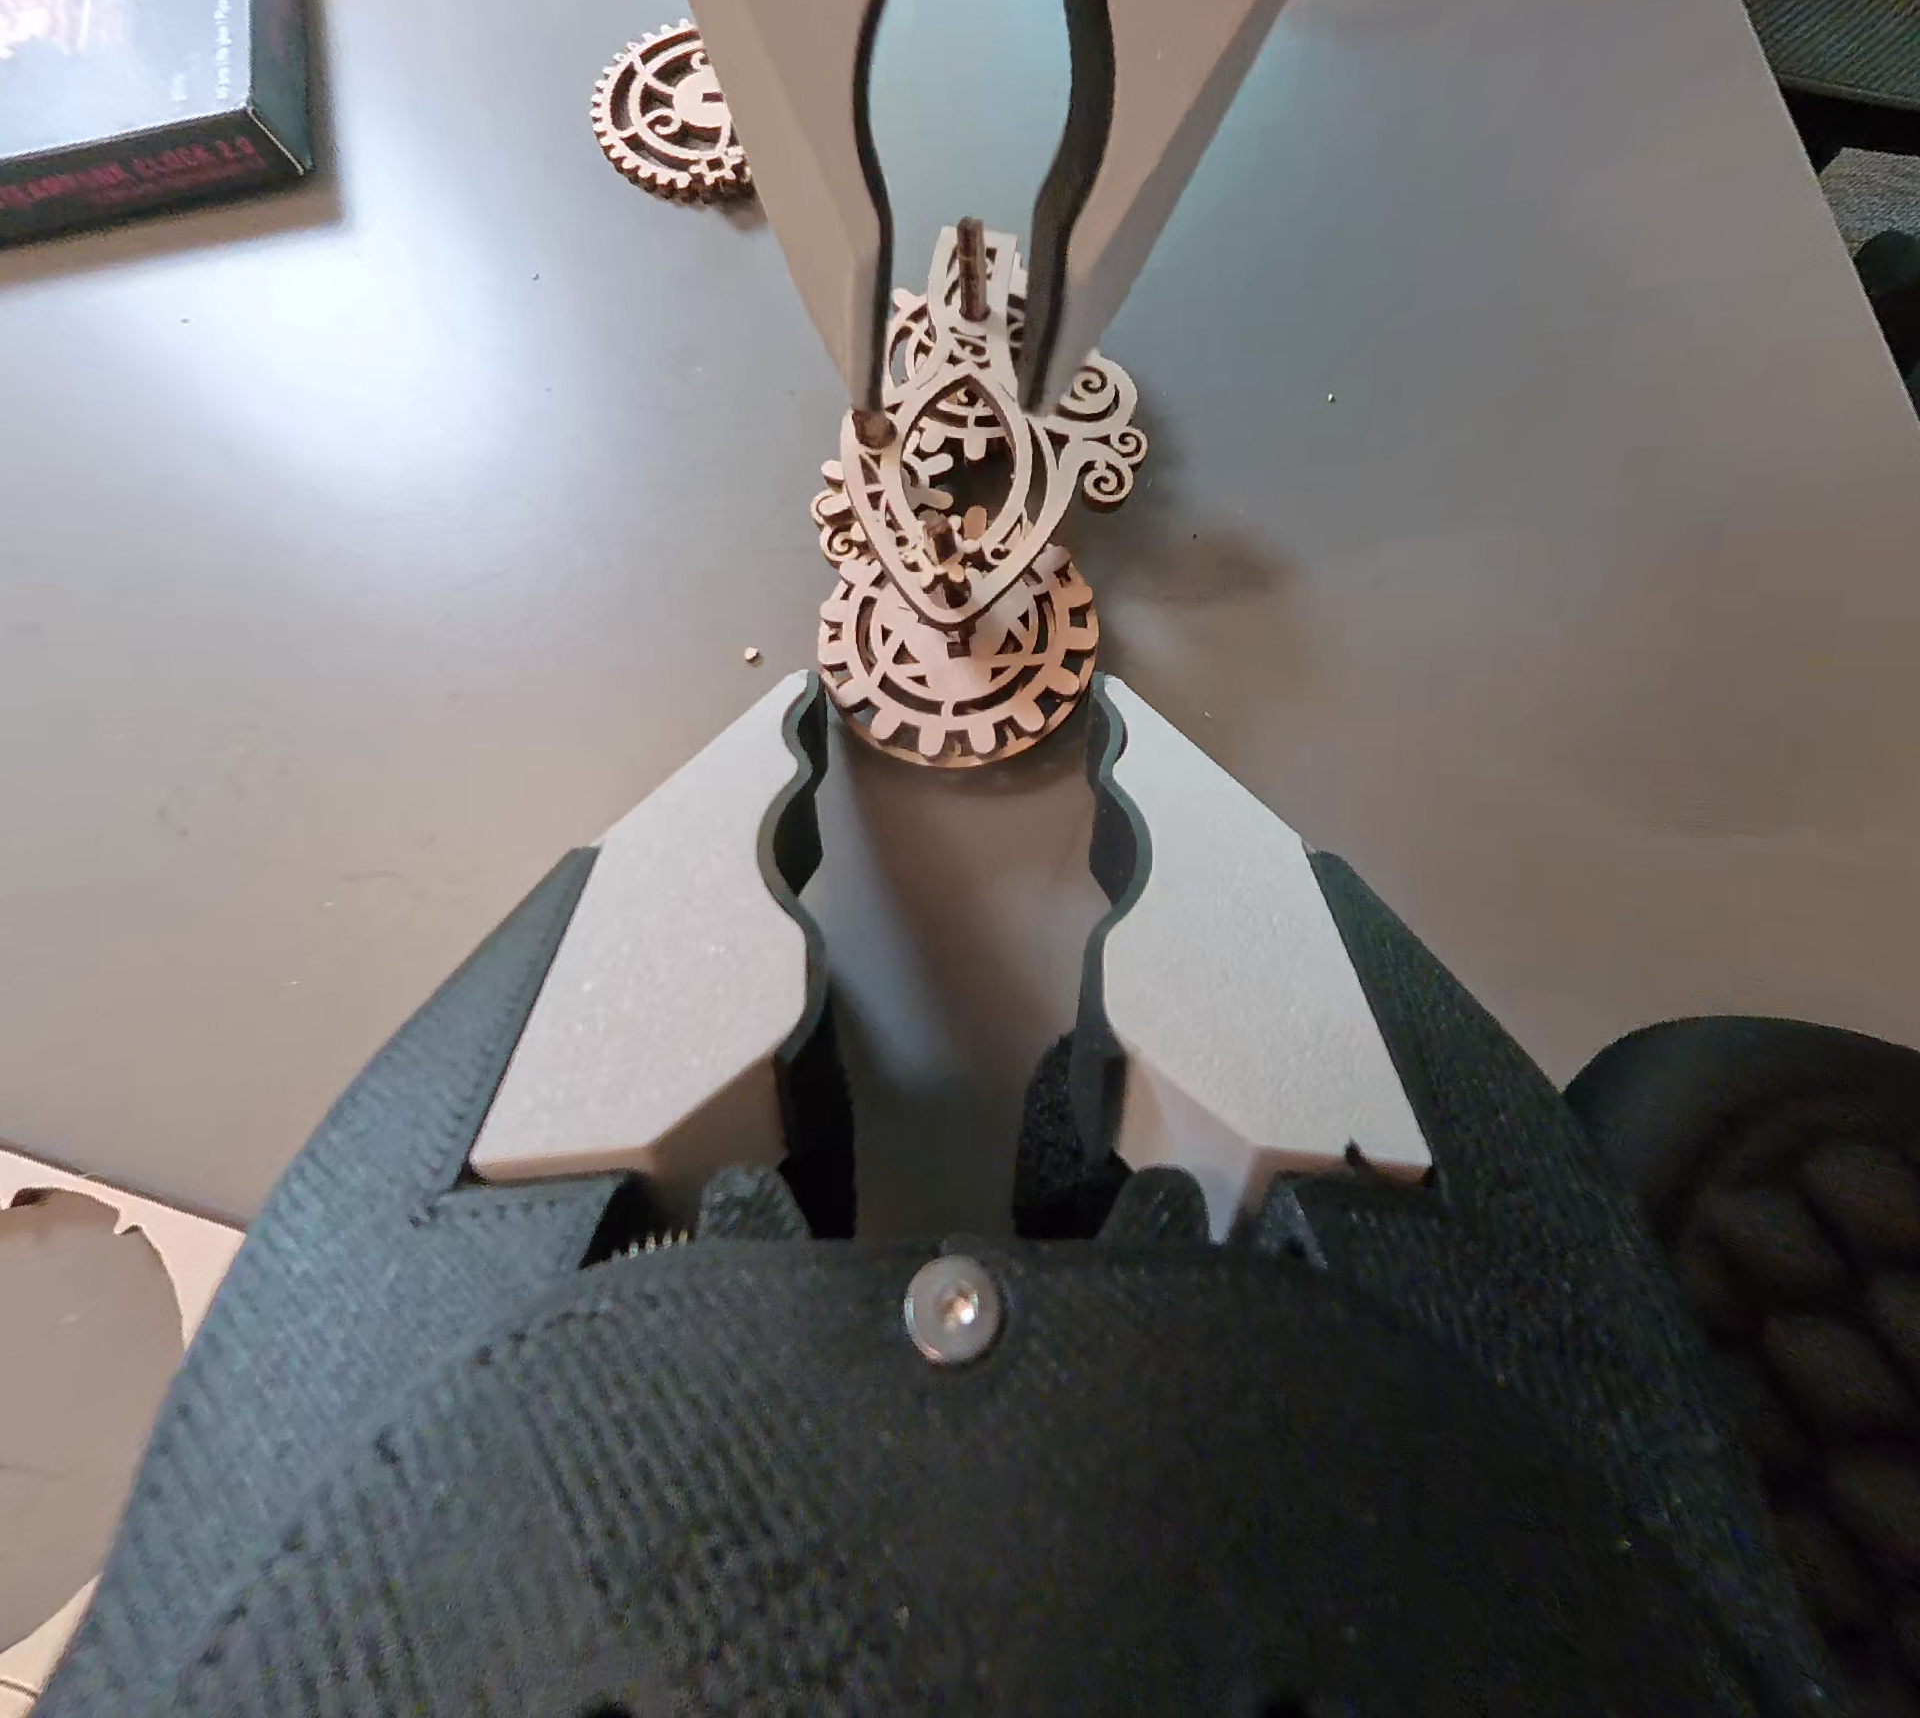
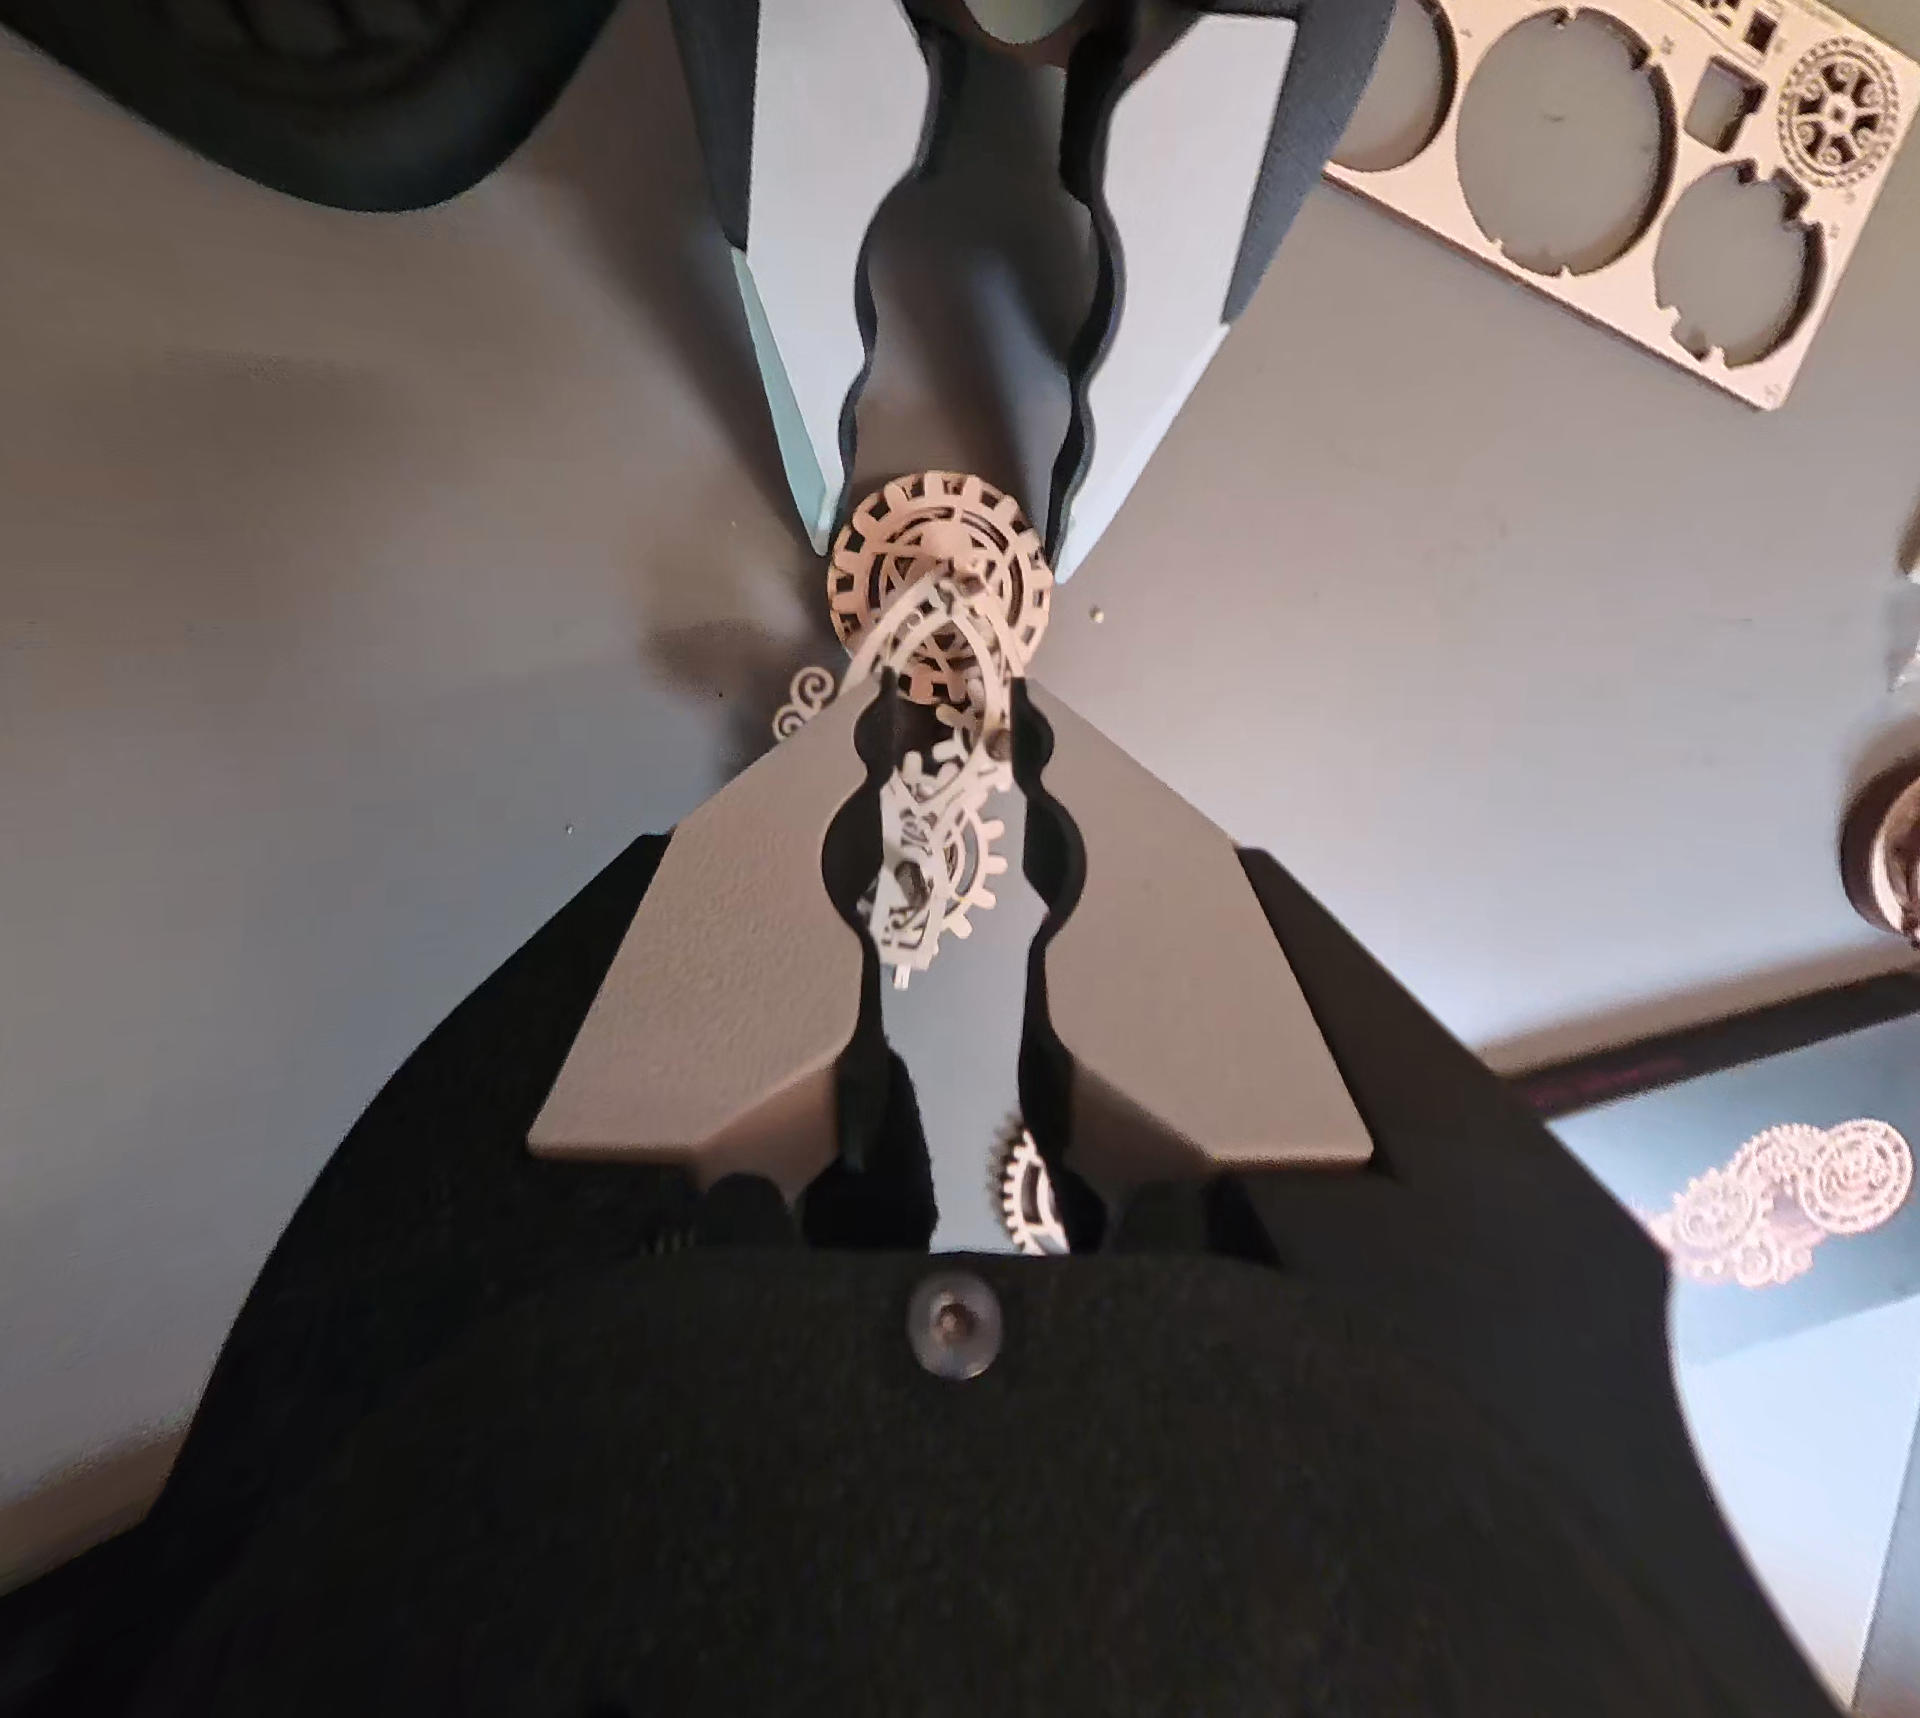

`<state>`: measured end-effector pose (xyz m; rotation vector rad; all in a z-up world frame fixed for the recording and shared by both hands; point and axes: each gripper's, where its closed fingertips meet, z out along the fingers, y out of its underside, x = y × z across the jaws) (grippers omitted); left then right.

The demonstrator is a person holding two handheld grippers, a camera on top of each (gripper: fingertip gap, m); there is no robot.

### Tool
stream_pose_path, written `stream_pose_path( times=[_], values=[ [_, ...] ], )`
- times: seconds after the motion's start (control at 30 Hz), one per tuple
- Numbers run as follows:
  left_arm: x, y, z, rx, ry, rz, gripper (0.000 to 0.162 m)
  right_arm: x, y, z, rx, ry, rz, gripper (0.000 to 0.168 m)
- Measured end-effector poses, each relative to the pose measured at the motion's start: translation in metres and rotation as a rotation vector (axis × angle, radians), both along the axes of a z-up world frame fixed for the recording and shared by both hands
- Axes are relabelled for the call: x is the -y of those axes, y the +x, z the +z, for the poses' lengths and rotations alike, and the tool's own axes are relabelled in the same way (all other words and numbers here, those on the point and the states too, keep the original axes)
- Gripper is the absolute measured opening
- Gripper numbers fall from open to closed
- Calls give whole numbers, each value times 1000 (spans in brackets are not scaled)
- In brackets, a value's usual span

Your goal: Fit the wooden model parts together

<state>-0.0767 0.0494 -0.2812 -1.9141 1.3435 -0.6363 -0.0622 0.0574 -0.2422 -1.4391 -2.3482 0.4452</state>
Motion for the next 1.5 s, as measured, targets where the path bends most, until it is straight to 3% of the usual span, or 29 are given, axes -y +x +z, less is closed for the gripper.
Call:
stream_pose_path(
  times=[0.2, 0.3, 0.43, 0.6, 0.7, 0.8, 0.9, 0.97, 1.5],
  values=[
    [2, 1, 8, 48, 26, -14, 49, 7, -15, -7, 19, -48, 39, 22],
    [3, 1, 10, 55, 48, -19, 49, 10, -19, -5, 18, -97, 54, 11],
    [3, 0, 20, 108, 79, -25, 49, 11, -18, 3, -6, -123, 63, 11],
    [2, -2, 59, 342, 146, -11, 49, 9, -25, 40, -266, -243, -9, 10],
    [2, -2, 92, 501, 191, 16, 58, 8, -28, 63, -443, -358, -88, 11],
    [0, 2, 106, 574, 202, 49, 67, 13, -30, 73, -546, -456, -133, 11],
    [2, 9, 100, 541, 217, 48, 68, 21, -32, 77, -608, -501, -136, 11],
    [7, 14, 97, 529, 215, 26, 59, 23, -32, 76, -628, -497, -133, 10],
    [11, 18, 85, 456, 205, -9, 57, 23, -20, 59, -771, -482, -107, 8]
  ],
)
